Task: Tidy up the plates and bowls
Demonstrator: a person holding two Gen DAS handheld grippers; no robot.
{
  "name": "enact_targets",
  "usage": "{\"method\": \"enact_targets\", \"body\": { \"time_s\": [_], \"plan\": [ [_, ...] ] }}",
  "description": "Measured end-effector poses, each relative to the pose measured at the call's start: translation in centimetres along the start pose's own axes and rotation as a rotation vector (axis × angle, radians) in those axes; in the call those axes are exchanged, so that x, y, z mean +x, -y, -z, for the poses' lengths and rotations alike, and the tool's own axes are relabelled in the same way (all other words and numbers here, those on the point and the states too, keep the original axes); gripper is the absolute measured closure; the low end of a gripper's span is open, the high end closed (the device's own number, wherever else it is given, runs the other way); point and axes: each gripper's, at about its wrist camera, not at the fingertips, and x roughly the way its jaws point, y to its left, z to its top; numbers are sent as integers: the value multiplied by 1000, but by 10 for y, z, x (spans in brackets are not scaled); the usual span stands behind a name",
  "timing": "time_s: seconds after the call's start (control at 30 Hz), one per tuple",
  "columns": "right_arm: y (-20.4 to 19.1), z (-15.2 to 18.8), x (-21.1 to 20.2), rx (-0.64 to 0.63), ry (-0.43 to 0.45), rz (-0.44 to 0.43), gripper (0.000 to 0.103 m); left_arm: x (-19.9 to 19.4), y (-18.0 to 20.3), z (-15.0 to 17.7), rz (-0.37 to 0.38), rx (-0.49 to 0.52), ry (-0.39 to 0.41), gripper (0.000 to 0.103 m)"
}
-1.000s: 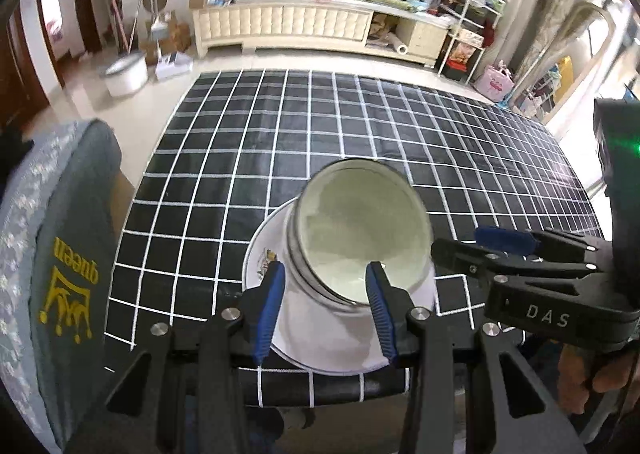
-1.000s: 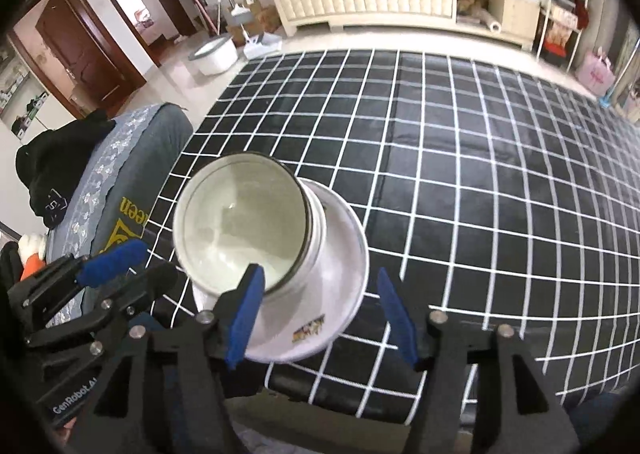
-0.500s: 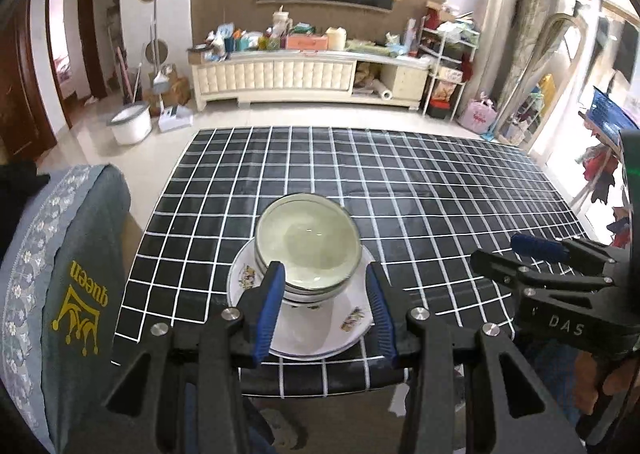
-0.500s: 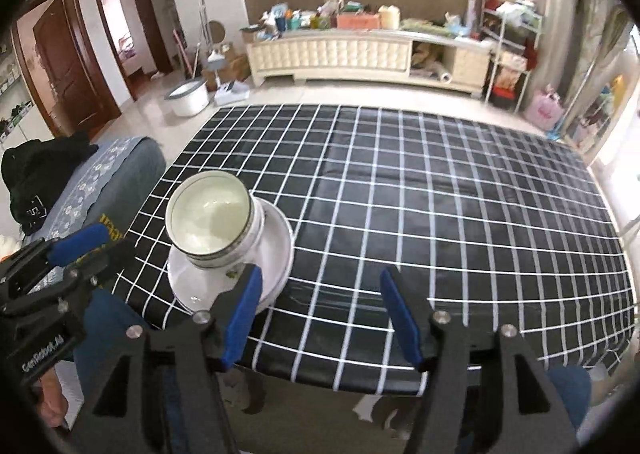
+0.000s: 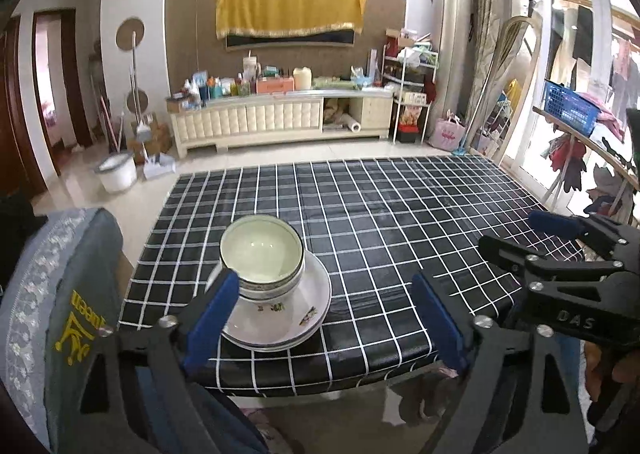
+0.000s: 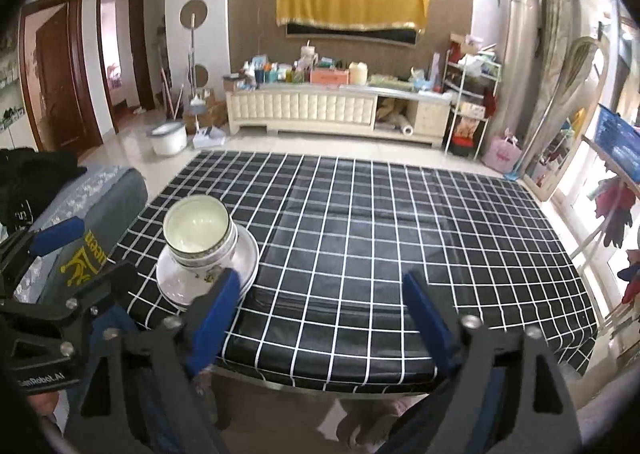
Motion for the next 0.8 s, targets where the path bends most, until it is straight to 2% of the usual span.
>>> {"method": "enact_targets", "body": {
  "time_s": [0.07,0.27,0.33,0.43,0.8],
  "plan": [
    [1,4,-14,3,40,5,7,-9,3,2,-9,16,33,12],
    [4,19,-41,4,117,32,5,-32,12,7,-37,17,77,12],
    [6,24,-46,8,126,32,1,-39,15,8,-45,17,96,12],
    [8,30,-51,21,141,19,0,-49,20,13,-53,29,128,0],
    [5,40,-66,12,167,6,0,-62,24,23,-64,28,143,0]
  ]
}}
